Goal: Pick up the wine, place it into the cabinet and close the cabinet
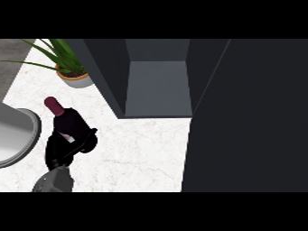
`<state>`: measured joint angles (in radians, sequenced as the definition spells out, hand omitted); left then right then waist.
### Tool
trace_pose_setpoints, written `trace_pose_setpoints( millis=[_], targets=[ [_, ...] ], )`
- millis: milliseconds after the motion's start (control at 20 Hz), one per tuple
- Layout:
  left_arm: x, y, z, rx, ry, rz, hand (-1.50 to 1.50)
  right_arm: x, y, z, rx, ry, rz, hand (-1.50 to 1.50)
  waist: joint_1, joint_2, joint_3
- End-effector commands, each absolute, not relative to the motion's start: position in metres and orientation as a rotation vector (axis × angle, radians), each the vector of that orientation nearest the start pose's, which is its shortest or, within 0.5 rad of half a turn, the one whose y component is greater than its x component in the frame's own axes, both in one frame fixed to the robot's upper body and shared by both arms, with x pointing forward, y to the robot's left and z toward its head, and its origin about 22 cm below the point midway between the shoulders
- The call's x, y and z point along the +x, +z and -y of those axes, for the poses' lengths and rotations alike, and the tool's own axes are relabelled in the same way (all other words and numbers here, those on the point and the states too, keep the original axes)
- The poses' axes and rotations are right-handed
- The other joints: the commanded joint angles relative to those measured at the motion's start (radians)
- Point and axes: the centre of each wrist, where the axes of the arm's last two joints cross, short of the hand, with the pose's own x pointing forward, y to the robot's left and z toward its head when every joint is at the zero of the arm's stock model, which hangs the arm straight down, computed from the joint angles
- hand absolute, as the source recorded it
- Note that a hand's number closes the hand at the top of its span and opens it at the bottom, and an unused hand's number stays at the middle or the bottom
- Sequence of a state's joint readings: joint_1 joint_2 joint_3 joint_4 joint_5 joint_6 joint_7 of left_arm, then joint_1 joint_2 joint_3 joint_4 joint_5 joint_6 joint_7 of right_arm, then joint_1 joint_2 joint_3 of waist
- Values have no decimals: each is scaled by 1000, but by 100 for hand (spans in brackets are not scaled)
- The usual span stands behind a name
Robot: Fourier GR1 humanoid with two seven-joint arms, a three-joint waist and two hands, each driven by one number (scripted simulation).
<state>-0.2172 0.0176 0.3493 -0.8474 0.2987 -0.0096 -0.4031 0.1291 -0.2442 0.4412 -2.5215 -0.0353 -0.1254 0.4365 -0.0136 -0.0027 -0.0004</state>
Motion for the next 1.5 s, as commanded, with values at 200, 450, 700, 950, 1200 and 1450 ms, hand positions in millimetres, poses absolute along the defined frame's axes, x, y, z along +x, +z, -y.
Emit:
trace_pose_setpoints(
  millis=[200, 450, 700, 950, 1200, 1450],
  targets=[
    [281, -108, -263, 48, 491, 1486, 150, 82, 215, 204, 350, 315, 1926, -150, -2, 2, 0],
    [271, -113, -269, 101, 462, 1528, 150, 79, 212, 207, 310, 302, 1935, -150, 2, 0, 1],
    [238, -120, -270, -113, 367, 1658, 150, 89, 200, 200, 316, 285, 1931, -150, 13, -6, 1],
    [204, -128, -264, -183, 377, 1765, 150, 85, 204, 204, 323, 296, 1930, -150, 10, -4, 1],
    [224, -90, -260, -285, 294, 1778, 150, 83, 211, 202, 303, 278, 1941, -150, 11, -4, 1],
    [231, -55, -228, -347, 260, 1808, 150, 86, 206, 201, 337, 282, 1938, -150, 8, -5, 1]
  ],
)
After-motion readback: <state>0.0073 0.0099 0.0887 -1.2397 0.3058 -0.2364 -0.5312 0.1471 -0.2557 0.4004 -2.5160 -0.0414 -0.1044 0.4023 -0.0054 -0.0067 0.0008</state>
